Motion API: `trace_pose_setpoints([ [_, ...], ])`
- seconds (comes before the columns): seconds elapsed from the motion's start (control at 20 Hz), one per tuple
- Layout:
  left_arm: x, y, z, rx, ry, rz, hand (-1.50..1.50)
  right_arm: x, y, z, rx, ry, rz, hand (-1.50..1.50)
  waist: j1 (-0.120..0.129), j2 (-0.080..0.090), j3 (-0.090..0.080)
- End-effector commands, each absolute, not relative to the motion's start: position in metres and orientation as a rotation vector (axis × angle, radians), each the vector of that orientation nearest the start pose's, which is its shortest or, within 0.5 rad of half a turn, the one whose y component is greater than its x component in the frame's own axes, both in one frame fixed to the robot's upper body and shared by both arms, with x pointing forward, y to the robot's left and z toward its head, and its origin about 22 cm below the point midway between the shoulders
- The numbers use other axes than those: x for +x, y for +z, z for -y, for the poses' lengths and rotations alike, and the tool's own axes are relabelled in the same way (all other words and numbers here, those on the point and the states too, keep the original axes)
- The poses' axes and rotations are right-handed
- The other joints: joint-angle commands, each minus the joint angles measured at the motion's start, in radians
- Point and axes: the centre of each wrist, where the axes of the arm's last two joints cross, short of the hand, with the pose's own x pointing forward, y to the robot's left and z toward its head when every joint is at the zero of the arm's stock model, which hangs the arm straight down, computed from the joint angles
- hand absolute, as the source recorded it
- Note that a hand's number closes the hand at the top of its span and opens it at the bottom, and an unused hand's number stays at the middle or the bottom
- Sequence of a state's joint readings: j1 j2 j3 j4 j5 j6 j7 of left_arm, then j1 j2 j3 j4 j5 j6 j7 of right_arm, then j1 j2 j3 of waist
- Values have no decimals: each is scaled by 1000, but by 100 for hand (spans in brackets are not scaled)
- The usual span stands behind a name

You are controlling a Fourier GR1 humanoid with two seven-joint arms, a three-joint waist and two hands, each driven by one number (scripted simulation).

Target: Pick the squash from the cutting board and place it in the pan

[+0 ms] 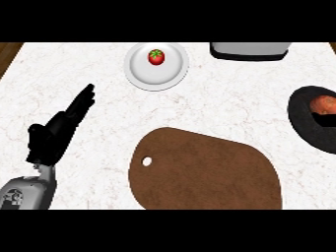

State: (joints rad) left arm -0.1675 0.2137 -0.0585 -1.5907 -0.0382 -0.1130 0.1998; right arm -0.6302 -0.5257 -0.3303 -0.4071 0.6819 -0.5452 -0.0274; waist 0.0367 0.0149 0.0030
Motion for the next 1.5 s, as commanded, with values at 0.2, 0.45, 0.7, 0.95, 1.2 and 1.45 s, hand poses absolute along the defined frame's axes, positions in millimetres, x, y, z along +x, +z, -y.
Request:
trace_pose_setpoints([
  [0.2, 279, 50, -247, 67, -373, 1515, 0, 343, 16, 446, -1144, 98, 1193, -150, 13, 11, 4],
  [0.45, 278, 56, -242, 71, -367, 1521, 0, 343, 14, 443, -1076, -119, 1401, -150, 4, 3, 5],
  [0.7, 274, 52, -246, 86, -376, 1540, 0, 322, 16, 474, -907, -321, 1508, -150, -1, 3, 5],
  [0.95, 265, 49, -243, 68, -364, 1521, 0, 274, 3, 512, -767, -291, 1553, -150, -10, -5, 2],
  [1.2, 268, 58, -234, 69, -372, 1504, 0, 261, -21, 504, -758, -295, 1685, -150, -12, -6, 2],
  [1.45, 272, 46, -250, 86, -348, 1502, 0, 212, -46, 518, -736, -227, 1702, -150, -29, -10, -1],
])
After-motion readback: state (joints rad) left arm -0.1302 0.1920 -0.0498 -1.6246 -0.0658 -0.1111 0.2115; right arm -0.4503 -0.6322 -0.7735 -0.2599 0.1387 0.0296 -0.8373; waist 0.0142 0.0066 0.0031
